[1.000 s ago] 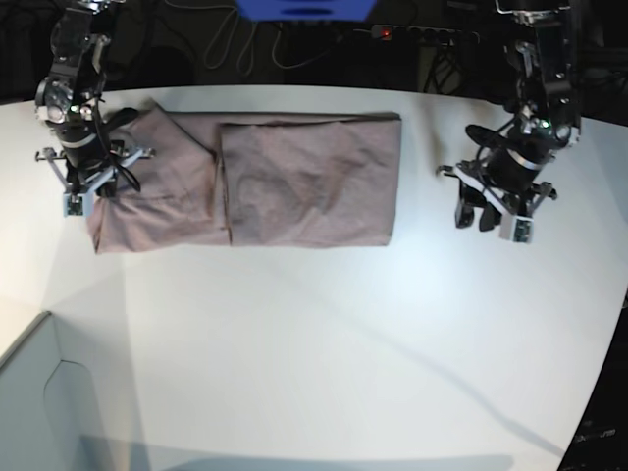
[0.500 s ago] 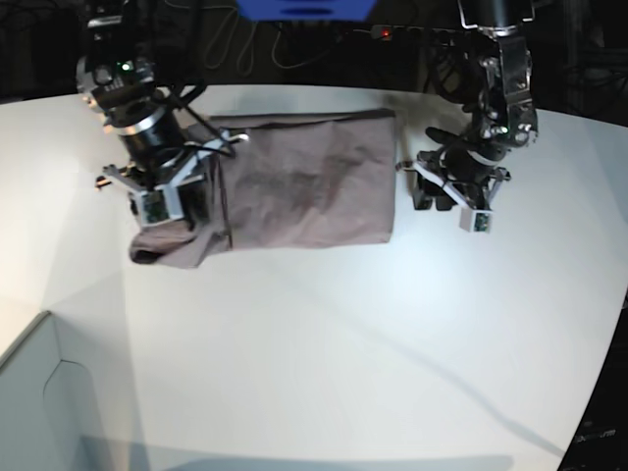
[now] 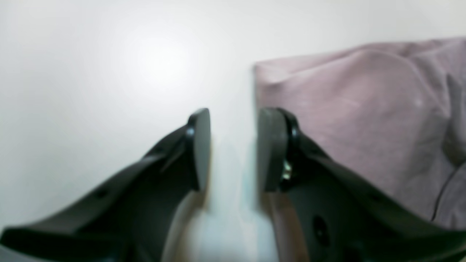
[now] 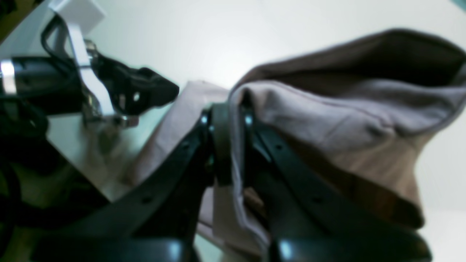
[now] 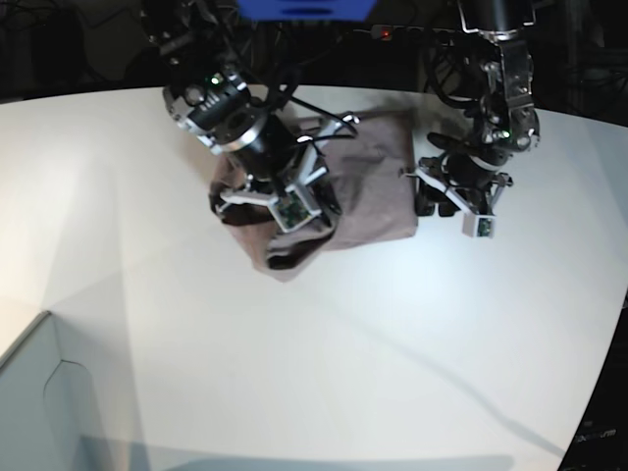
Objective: Layout the t-shirt on the table in an organized manner, then fold the t-shirt properly
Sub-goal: 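Lift the shirt end with the right gripper and fold it toward the left gripper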
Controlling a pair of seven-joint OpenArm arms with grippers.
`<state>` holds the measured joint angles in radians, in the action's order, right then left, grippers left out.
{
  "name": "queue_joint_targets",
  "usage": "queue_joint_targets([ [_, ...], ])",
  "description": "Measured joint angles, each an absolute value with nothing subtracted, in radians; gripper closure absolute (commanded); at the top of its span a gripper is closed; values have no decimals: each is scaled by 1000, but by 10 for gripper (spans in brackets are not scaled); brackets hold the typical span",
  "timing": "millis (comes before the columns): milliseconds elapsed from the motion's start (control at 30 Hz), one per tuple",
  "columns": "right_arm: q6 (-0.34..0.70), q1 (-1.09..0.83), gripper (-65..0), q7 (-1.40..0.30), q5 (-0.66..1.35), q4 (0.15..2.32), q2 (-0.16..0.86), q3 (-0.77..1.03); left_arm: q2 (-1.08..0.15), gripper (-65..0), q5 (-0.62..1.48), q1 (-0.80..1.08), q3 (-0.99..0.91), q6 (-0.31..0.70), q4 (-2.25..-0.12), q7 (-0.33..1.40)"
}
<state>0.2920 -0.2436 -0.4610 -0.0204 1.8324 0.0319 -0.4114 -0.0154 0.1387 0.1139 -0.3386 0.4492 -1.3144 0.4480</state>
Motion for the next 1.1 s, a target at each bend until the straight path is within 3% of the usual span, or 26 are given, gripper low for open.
queue_joint_targets([
  [600,292,16,0,-457,-19,1513,36,-662,-66,-216,140,128,-389,456,-1370,451],
  [833,292,22,0,-459,-19,1545,36,-722,-100,-216,139,179,-517,448,-1400,449],
  [1100,292,25,0,-445,-18,1537,24,-804,-86,-214,139,165,-468,450,-1338,455],
])
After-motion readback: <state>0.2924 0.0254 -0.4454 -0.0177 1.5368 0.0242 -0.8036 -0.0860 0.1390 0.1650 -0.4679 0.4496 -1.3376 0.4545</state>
